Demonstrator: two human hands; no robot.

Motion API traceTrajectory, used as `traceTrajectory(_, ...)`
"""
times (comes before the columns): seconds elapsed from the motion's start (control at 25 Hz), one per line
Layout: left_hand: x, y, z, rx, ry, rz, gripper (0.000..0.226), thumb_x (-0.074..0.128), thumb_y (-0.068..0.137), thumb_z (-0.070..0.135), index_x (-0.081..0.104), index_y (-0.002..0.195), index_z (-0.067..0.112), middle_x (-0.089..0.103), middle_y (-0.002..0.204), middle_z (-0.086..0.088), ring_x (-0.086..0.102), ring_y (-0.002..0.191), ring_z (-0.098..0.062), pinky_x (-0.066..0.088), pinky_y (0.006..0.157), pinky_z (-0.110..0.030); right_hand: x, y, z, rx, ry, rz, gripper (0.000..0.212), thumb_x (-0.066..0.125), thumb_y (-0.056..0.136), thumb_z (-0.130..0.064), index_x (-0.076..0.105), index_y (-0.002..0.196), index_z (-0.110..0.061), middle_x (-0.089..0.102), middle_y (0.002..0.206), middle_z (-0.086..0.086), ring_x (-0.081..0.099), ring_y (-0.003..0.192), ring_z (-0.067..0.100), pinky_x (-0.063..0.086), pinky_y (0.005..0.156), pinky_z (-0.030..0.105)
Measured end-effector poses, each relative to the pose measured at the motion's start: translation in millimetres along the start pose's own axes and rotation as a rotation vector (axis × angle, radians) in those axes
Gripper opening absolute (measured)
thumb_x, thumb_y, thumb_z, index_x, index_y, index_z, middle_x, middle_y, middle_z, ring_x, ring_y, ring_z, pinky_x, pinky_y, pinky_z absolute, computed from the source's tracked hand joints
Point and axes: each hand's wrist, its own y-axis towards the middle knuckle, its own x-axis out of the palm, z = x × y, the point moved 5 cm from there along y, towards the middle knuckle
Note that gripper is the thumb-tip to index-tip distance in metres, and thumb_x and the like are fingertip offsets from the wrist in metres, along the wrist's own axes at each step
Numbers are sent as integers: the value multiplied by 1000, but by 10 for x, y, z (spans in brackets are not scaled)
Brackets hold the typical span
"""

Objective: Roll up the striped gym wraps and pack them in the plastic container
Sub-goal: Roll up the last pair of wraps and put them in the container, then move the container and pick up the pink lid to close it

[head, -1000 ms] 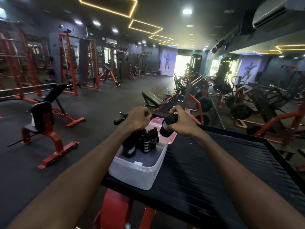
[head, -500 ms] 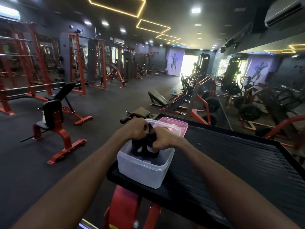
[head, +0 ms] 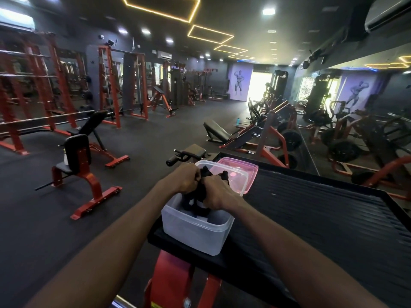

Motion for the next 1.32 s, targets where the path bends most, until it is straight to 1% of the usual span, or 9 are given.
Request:
traceTrajectory(0.24,-70,86,8,-37,-21,130,21,54,87,10,73,86,2,73,96,-17,65,88,-34,52,77,-40,-82,28,53,-2,20,31,41,80,67,-28,67,105,-17,69,109,14,67,97,36,54,73,37)
traceTrajectory(0.44,-182,179,161,-22,-58,289,20,58,86,13,75,87,3,74,96,-18,66,93,-36,52,80,-39,-268,7,198,19,70,34,17,73,73,-21,64,86,-19,73,92,11,69,87,33,52,66,34)
traceTrajectory(0.6,-202,242,376,32,-125,340,18,57,86,10,74,85,3,74,95,-18,66,92,-35,49,80,-40,-535,61,554,166,358,346,14,60,77,-26,72,80,-19,75,83,3,70,84,25,57,77,37)
traceTrajectory(0.76,-118,461,739,142,-147,340,17,56,87,9,72,91,5,70,100,-18,62,98,-35,46,90,-40,-679,83,1148,383,428,605,14,60,87,-13,69,77,-14,71,77,2,67,78,25,57,75,42)
traceTrajectory(0.88,36,701,939,114,-95,261,24,59,89,22,70,107,10,67,113,-17,58,111,-35,43,99,-40,-491,95,1489,580,497,475,14,61,88,-14,71,84,-6,73,80,15,71,77,33,60,70,46)
traceTrajectory(1.0,235,865,949,-7,18,102,37,55,93,34,59,123,14,58,132,-15,47,126,-36,40,105,-47,-231,-22,1501,705,742,225,31,64,92,-35,68,99,-5,72,90,20,72,65,32,55,45,31)
traceTrajectory(1.08,290,886,863,-86,93,48,45,52,94,37,50,132,12,50,141,-16,40,132,-39,35,107,-56,-126,-113,1428,724,826,141,38,64,90,-42,64,105,-7,69,97,19,71,62,34,54,45,31)
traceTrajectory(1.2,271,835,536,-258,115,17,64,57,90,39,38,141,6,42,147,-21,34,137,-44,28,108,-64,-41,-253,1284,710,863,71,39,67,83,-36,60,108,-6,68,97,20,71,55,35,51,44,30)
traceTrajectory(1.32,201,694,208,-409,108,-25,62,60,85,38,46,137,6,48,142,-23,45,130,-45,38,103,-60,-55,-364,1167,677,936,136,28,64,83,-25,55,102,-7,66,100,18,68,49,28,48,41,25)
